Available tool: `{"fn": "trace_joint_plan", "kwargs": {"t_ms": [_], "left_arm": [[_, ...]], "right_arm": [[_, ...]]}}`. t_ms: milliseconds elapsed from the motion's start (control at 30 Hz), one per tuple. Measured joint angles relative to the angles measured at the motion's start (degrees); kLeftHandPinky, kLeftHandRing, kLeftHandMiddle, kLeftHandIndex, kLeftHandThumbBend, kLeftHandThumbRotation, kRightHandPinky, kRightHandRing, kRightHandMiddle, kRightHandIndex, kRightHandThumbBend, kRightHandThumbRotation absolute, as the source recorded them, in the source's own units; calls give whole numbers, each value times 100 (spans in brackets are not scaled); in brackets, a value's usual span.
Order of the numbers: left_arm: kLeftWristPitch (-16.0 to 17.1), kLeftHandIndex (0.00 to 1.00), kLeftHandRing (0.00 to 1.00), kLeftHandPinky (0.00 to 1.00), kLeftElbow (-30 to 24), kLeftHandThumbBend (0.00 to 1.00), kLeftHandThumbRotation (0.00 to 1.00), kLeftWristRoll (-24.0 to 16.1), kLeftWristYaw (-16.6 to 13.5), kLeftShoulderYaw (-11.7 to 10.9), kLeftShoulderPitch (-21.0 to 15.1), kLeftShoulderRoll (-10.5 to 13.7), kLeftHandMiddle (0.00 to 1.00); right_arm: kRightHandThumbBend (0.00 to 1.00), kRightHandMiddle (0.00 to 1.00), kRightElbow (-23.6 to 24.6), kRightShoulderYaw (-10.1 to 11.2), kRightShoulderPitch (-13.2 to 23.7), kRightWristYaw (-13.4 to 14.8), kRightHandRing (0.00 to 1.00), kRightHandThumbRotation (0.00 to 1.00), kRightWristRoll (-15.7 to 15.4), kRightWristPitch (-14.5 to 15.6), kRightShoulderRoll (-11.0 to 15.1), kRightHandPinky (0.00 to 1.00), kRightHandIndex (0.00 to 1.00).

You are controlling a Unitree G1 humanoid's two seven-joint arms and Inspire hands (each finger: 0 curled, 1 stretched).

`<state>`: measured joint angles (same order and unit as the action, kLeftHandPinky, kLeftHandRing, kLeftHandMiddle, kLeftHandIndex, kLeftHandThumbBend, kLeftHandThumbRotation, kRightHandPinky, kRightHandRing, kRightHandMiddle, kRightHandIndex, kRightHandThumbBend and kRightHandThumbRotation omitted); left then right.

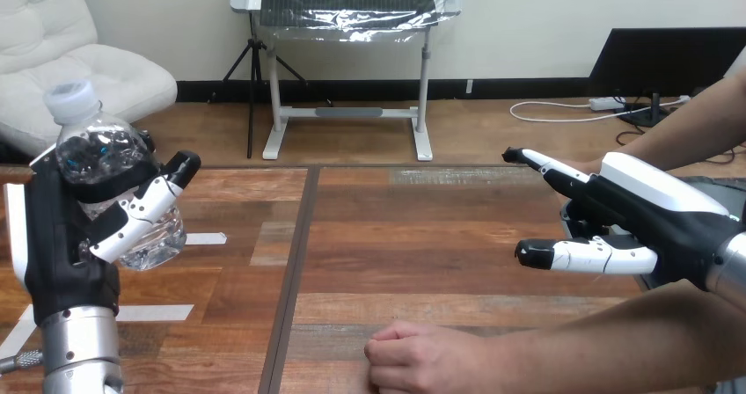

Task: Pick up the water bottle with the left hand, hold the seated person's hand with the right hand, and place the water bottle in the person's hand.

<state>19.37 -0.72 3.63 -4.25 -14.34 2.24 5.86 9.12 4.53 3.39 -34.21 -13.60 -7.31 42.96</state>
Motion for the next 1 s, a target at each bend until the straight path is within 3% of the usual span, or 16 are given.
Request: {"fn": "trace_joint_plan", "kwargs": {"t_ms": [300,533,733,1000], "left_arm": [[1,40,29,23,0,59,0,15,11,1,0,0,34],[1,40,29,23,0,58,0,15,12,8,0,0,34],[15,40,29,23,0,58,0,11,12,11,0,0,34],[61,40,29,23,0,57,0,12,12,8,1,0,34]], "right_arm": [[100,13,0,0,0,1,8,100,-9,5,0,23,100],[100,13,14,0,-4,55,7,100,-166,16,0,13,100],[100,12,129,0,-64,362,6,100,-680,81,-1,7,100],[99,13,320,-27,-155,816,6,100,-1674,335,-2,2,100]]}}
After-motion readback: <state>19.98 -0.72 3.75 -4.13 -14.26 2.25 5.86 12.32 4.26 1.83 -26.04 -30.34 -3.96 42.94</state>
